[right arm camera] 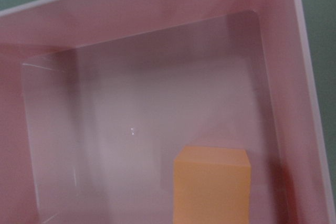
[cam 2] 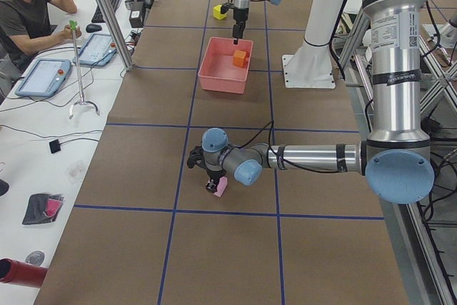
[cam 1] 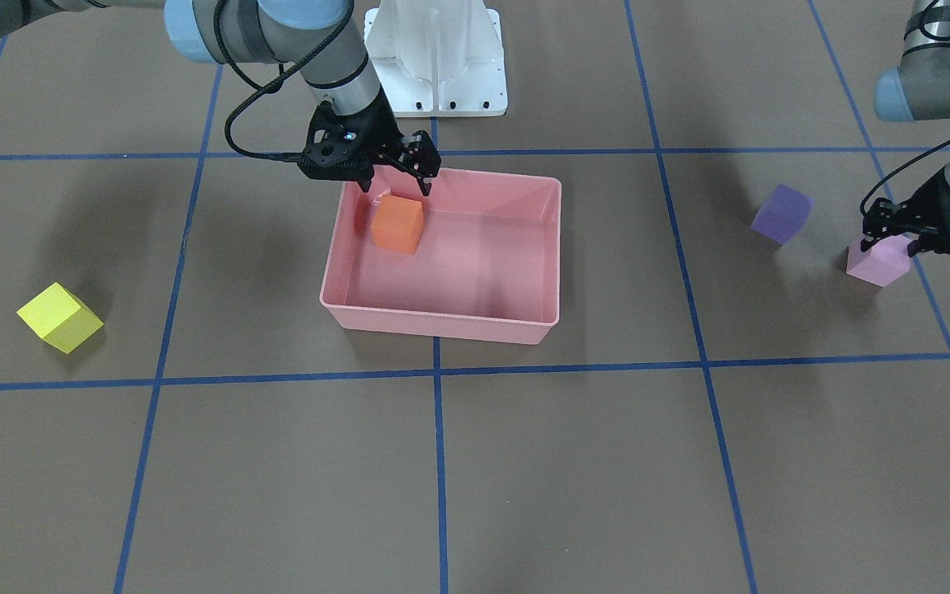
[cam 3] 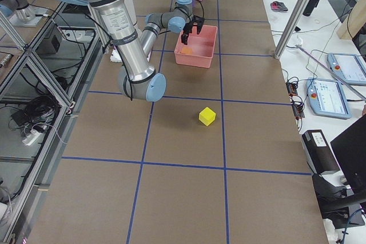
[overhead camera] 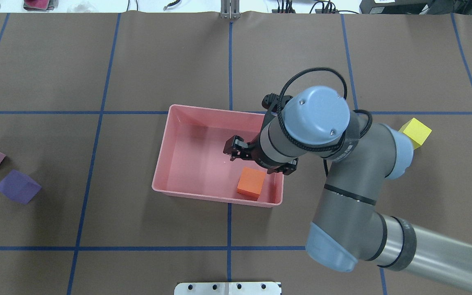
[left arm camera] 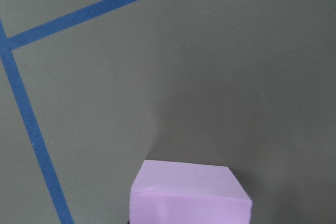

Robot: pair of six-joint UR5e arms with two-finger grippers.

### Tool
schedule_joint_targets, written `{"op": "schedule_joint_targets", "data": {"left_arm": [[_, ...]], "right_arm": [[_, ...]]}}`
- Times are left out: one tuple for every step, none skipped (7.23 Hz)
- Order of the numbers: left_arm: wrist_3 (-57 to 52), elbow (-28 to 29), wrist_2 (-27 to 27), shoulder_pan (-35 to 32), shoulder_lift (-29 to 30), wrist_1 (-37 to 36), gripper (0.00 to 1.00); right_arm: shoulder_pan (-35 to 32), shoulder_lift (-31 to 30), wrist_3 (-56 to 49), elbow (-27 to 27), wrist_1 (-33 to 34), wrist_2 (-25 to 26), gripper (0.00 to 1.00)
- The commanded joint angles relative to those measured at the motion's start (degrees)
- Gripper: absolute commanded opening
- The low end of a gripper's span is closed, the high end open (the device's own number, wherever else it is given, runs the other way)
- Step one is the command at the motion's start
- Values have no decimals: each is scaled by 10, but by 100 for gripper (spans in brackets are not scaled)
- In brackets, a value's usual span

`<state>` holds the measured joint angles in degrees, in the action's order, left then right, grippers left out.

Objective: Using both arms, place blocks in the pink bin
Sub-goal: 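Release and withdraw the right gripper while the left grasps the pink cube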

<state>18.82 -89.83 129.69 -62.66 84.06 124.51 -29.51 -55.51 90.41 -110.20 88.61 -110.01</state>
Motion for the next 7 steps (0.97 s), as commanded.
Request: {"op": "schedule_joint_targets", "data": {"left_arm": [[120,-71,42,0,27,-20,0],[179,-134,43,2,50,-75,0],[237,-205,43,20,79,-147,0],[308,-246,42,40,136,-205,0],[400,-250,35,83,220,-251,0],[470,-250,-4,148,289,-295,0],[504,-243,-69,207,361,-356,0]], "right_arm": [[-106,-21,-14,-56,66,-81,100],[-136,-57,-58,-66,66,-105,100],[-155,-90,-131,-65,67,-106,100],[-176,-127,-194,-64,66,-107,100],[-200,-154,-250,-61,66,-108,100],[-225,-178,-301,-50,63,-108,100],[-260,-191,-370,-28,62,-109,100]]}}
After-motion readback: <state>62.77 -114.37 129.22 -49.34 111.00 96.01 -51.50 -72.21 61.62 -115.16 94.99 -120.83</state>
